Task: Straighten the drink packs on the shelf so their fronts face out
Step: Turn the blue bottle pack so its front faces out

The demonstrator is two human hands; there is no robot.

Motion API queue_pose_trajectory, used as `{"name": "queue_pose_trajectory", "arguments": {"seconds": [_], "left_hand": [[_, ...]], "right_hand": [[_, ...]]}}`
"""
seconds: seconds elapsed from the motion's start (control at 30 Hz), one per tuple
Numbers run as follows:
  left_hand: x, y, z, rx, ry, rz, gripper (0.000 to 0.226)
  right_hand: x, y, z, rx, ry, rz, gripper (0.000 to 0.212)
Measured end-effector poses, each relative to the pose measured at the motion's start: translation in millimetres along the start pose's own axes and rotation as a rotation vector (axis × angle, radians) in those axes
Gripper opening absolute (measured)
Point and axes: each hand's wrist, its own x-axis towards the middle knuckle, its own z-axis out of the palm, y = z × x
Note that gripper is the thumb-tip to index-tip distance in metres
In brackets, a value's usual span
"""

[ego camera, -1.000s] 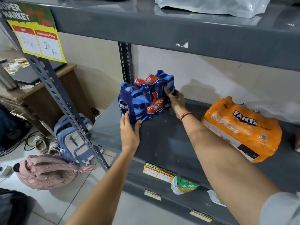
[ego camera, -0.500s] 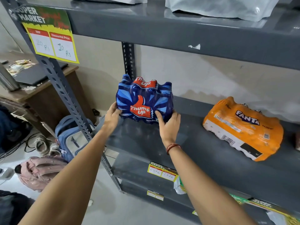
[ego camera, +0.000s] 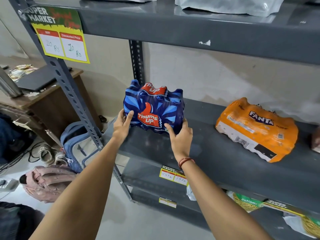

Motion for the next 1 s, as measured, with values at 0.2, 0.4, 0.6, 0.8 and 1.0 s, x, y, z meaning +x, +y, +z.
{"name": "queue_pose_trajectory", "arguments": {"seconds": [0.2, 0.4, 0.6, 0.8, 1.0], "left_hand": [[-21, -2, -5, 0.047, 0.021, 0.024, 0.057], [-49, -2, -9, 0.073, 0.1, 0.049, 0.052], [-67, -7, -15, 0.157, 0.143, 0.051, 0.059], [-77, -6, -13, 0.185, 0.21, 0.036, 0.057], [-104, 2, 18, 0.094, 0.439, 0.041, 0.055]], "right_hand": [[-22, -1, -6, -0.034, 0.012, 0.011, 0.067], [-41, -1, -21, -0.042, -0.013, -0.023, 0.067], [-59, -1, -30, -0.054, 0.004, -0.053, 0.068], [-61, -4, -34, -0.052, -0.017, -0.065, 0.068], [-54, -2, -50, 0.03, -0.124, -0.032, 0.06]]}}
